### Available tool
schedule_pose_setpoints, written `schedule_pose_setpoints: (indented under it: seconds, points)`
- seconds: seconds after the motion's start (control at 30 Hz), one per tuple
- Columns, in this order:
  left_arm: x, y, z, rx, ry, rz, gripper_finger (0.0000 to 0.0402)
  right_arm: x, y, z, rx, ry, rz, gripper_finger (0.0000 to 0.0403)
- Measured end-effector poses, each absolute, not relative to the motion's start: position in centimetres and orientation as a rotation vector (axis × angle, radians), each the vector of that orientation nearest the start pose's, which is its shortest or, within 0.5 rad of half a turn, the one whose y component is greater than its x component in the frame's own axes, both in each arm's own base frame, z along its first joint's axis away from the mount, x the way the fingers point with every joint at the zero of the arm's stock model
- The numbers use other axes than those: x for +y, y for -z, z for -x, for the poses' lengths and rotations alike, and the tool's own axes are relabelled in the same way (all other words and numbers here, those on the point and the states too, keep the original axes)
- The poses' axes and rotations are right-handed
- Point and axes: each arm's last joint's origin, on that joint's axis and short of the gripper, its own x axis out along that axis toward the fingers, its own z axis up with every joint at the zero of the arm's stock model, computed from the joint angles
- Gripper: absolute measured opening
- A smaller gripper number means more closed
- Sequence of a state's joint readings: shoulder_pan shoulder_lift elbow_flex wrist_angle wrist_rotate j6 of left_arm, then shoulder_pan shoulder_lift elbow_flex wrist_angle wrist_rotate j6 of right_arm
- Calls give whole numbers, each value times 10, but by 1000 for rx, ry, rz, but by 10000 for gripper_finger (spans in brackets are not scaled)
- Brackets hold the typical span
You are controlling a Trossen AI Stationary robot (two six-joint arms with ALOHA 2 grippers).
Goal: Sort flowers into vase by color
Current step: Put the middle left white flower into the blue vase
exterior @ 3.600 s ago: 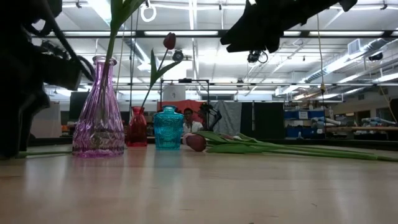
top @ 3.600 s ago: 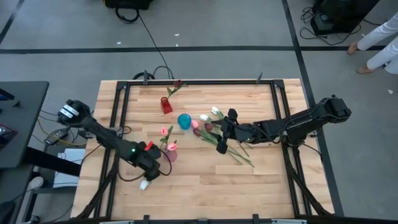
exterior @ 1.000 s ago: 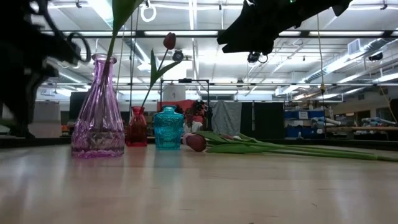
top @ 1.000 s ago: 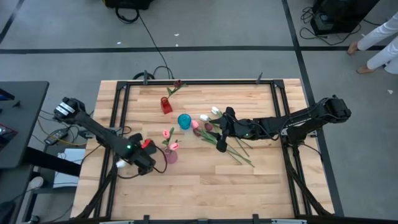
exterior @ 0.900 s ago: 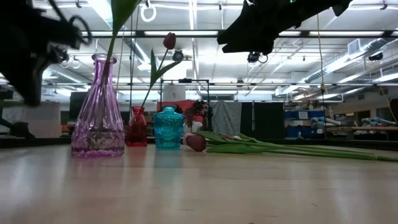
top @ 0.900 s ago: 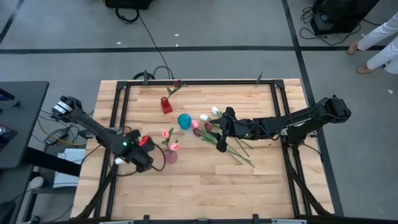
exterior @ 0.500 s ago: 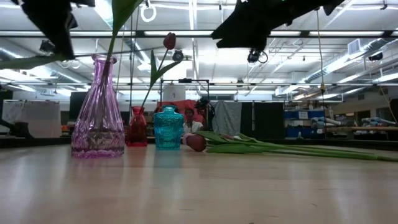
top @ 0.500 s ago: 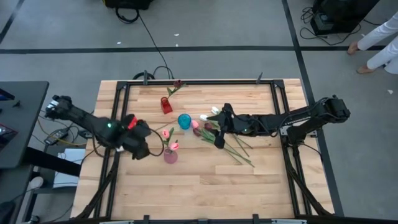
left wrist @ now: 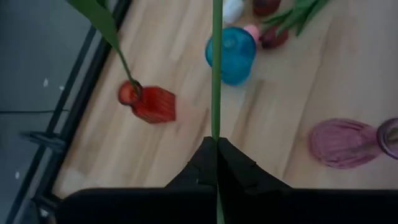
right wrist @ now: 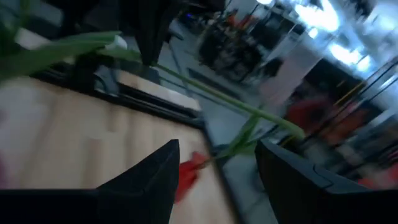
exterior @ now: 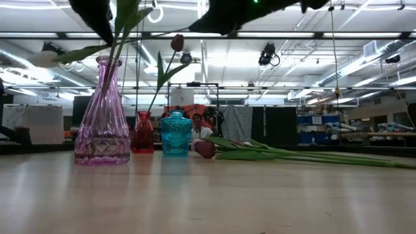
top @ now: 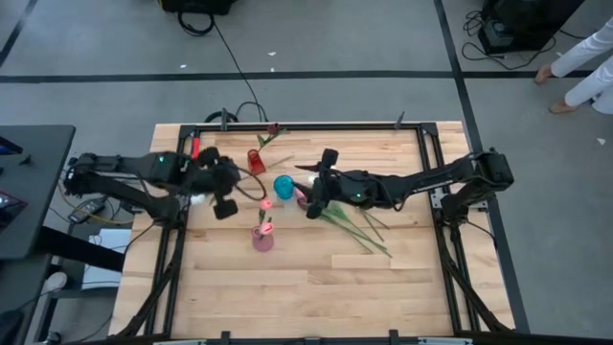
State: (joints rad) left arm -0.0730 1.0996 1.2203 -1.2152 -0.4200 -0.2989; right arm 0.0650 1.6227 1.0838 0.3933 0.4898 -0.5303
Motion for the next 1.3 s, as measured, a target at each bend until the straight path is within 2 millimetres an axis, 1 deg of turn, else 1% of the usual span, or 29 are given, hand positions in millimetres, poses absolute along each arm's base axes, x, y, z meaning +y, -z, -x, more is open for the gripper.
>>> schedule_pose_setpoints:
  seconds: [0.1, 0.3, 0.37, 0.5, 0.6, 0.7, 0.8, 0.9, 1.0, 1.13, 1.23, 1.3]
  points:
    - [8, -360, -180, 967, -449, 5, 2, 11, -289, -374, 257, 386, 695, 214]
    - [23, -395, -182, 811, -355, 101, 2, 20, -319, -378, 224, 400, 900, 202]
    - [26, -402, -183, 762, -342, 137, 2, 23, -323, -378, 233, 385, 1013, 202]
    - [31, -411, -187, 674, -289, 242, 2, 23, -322, -378, 284, 365, 1228, 201]
    - [34, -413, -189, 640, -251, 315, 2, 24, -322, -378, 313, 350, 1374, 201]
    - [38, -413, -193, 637, -216, 349, 2, 24, -322, -381, 313, 353, 1506, 201]
    - [43, -409, -199, 658, -188, 376, 2, 24, -324, -385, 260, 376, 1590, 201]
    - [46, -404, -206, 683, -158, 401, 2, 22, -319, -392, 254, 393, 1661, 201]
    - [48, -403, -214, 674, -128, 382, 3, 20, -310, -399, 270, 383, 1714, 201]
    - [50, -402, -220, 654, -106, 362, 3, 14, -307, -410, 283, 417, 1728, 196]
    - [51, -400, -222, 665, -97, 371, 4, 10, -306, -419, 288, 459, 1742, 183]
    - [51, -401, -223, 660, -93, 371, 4, 9, -306, -424, 292, 467, 1748, 166]
